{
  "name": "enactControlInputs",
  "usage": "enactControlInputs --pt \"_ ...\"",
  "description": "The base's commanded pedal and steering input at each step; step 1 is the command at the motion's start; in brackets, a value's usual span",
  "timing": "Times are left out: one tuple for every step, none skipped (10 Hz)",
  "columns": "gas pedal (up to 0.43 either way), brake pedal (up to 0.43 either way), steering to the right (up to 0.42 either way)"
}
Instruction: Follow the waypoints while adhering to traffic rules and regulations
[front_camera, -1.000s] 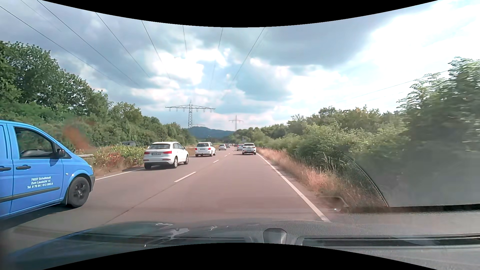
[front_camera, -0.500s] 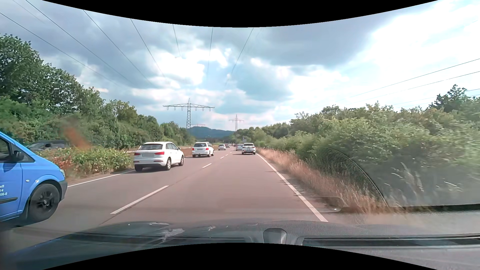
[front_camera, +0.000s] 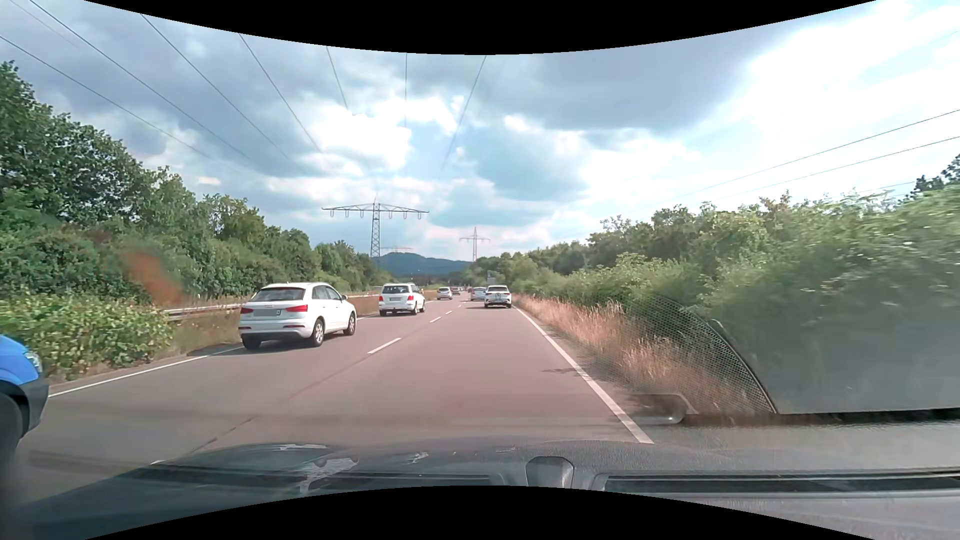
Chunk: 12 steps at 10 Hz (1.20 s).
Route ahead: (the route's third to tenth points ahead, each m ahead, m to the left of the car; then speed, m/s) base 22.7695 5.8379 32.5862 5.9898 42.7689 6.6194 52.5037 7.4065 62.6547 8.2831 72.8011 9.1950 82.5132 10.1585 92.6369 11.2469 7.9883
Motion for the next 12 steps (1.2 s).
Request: enactControlInputs --pt "0.15 0.0 -0.015" --pt "0.15 0.0 -0.015" --pt "0.138 0.0 -0.015" --pt "0.138 0.0 -0.013" --pt "0.13 0.0 -0.012" --pt "0.13 0.0 -0.012" --pt "0.13 0.0 -0.012" --pt "0.118 0.0 -0.012" --pt "0.118 0.0 -0.011" --pt "0.11 0.0 -0.01" --pt "0.098 0.0 -0.01" --pt "0.098 0.0 -0.009"
